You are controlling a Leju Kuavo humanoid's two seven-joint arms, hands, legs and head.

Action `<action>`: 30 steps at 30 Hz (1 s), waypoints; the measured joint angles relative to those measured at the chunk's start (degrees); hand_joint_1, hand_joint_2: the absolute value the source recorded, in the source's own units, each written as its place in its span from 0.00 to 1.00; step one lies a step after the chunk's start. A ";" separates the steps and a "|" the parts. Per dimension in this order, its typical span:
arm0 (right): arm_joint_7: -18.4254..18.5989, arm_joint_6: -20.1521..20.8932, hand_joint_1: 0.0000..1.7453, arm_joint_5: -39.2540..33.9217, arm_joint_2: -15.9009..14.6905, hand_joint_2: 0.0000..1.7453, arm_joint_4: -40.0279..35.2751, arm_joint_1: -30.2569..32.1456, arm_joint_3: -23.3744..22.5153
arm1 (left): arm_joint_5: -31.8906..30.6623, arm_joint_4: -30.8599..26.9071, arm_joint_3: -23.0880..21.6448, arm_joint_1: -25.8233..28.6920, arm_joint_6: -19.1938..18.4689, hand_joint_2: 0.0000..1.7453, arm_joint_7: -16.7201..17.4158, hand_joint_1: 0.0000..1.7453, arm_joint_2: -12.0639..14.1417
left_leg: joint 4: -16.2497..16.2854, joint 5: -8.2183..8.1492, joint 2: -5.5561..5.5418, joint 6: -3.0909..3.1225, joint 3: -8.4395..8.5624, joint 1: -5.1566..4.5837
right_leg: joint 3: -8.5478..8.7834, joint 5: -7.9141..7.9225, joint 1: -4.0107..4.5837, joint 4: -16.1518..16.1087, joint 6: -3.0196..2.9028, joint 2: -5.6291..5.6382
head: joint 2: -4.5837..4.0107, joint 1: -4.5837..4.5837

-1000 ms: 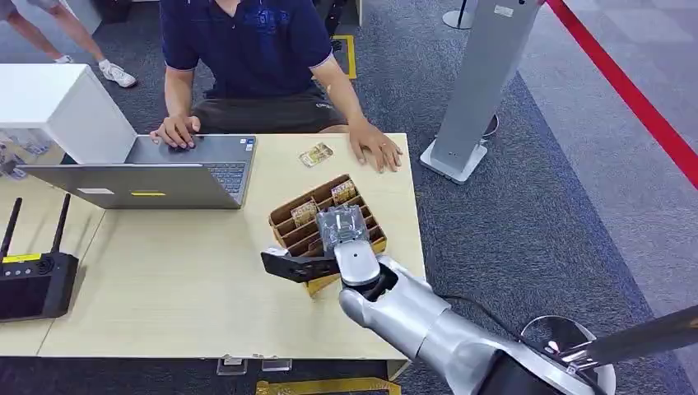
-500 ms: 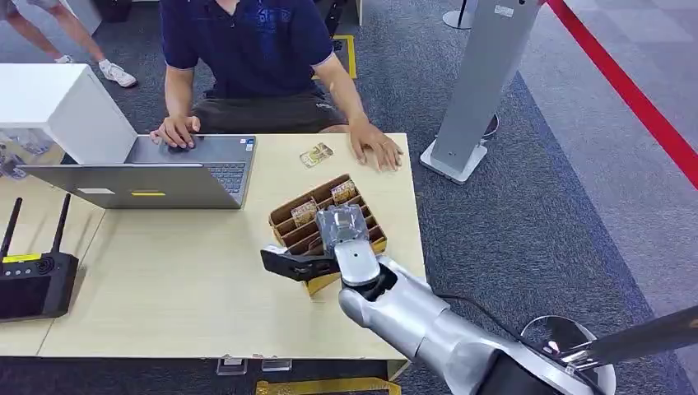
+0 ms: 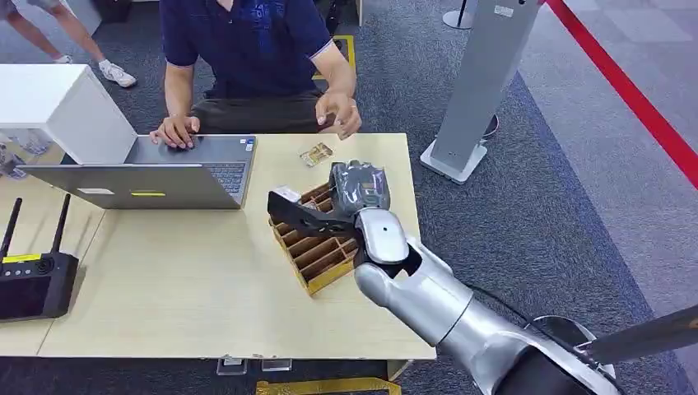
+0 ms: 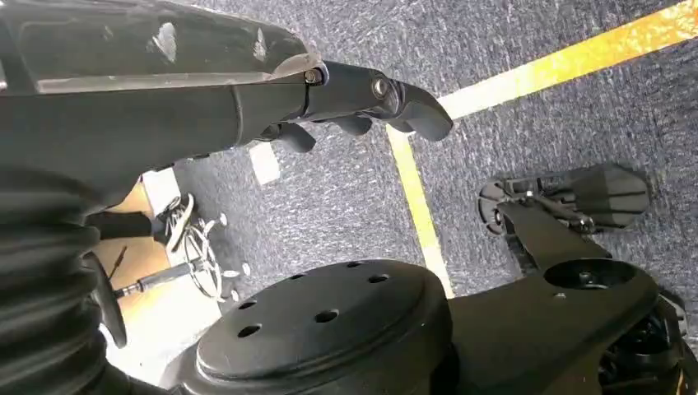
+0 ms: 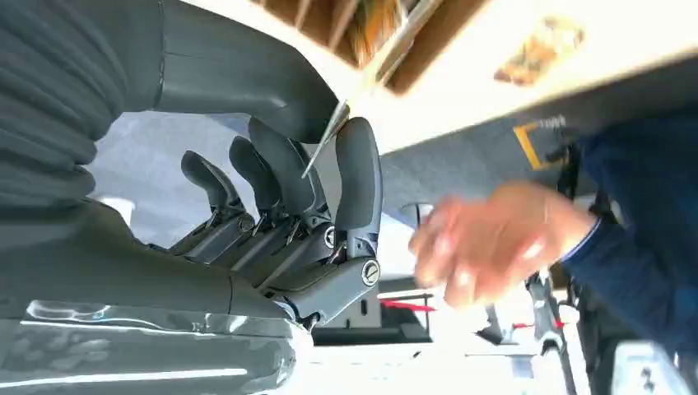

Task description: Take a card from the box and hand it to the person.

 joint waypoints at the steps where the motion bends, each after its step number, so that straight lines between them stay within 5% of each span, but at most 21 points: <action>1: 0.11 -0.15 0.88 -0.13 -0.35 1.00 -1.05 -0.07 -0.55 | 0.00 0.00 0.00 0.00 0.09 1.00 0.00 0.00 0.00 | 0.00 0.00 0.00 0.00 0.00 0.00 | 0.00 0.00 0.00 0.00 0.00 0.00 | 0.00 0.00; 10: -0.90 -4.35 0.88 -3.26 -2.19 1.00 -3.89 -3.34 -3.11 | -0.50 0.00 -0.07 -0.09 0.15 1.00 -0.02 0.00 0.00 | 0.00 0.00 0.00 0.00 -0.03 0.00 | 0.00 0.00 0.00 0.00 0.00 0.00 | 0.00 0.00; 18: -5.11 -10.16 0.88 -4.17 -0.20 1.00 6.13 -7.20 -3.06 | -0.66 0.00 -0.42 -0.24 0.30 1.00 -0.28 0.00 0.00 | 0.00 0.00 -0.01 0.00 -0.06 0.00 | 0.01 0.00 0.00 0.01 0.00 -0.02 | 0.00 0.00; 26: -6.56 -11.78 0.88 -4.35 2.51 1.00 16.06 -8.33 -3.02 | -0.66 0.00 -0.46 -0.32 0.37 1.00 0.20 0.00 0.00 | 0.00 0.00 -0.01 0.00 -0.06 0.00 | 0.01 0.00 0.00 0.01 0.00 -0.02 | 0.00 0.00; 27: -6.62 -11.76 0.00 -4.35 2.69 1.00 16.92 -8.33 -3.02 | -0.66 0.00 -0.48 -0.32 0.37 1.00 0.22 0.00 0.00 | 0.00 0.00 -0.01 0.00 -0.06 0.00 | 0.00 0.00 0.00 0.01 0.00 -0.02 | 0.00 0.00; 30: -6.75 -11.76 0.00 -4.31 3.23 1.00 19.31 -8.32 -3.00 | -0.68 0.00 -0.68 -0.34 0.28 1.00 0.22 0.00 0.00 | 0.00 0.00 -0.01 0.00 -0.06 0.00 | 0.00 0.00 0.00 0.01 0.00 -0.02 | 0.00 0.00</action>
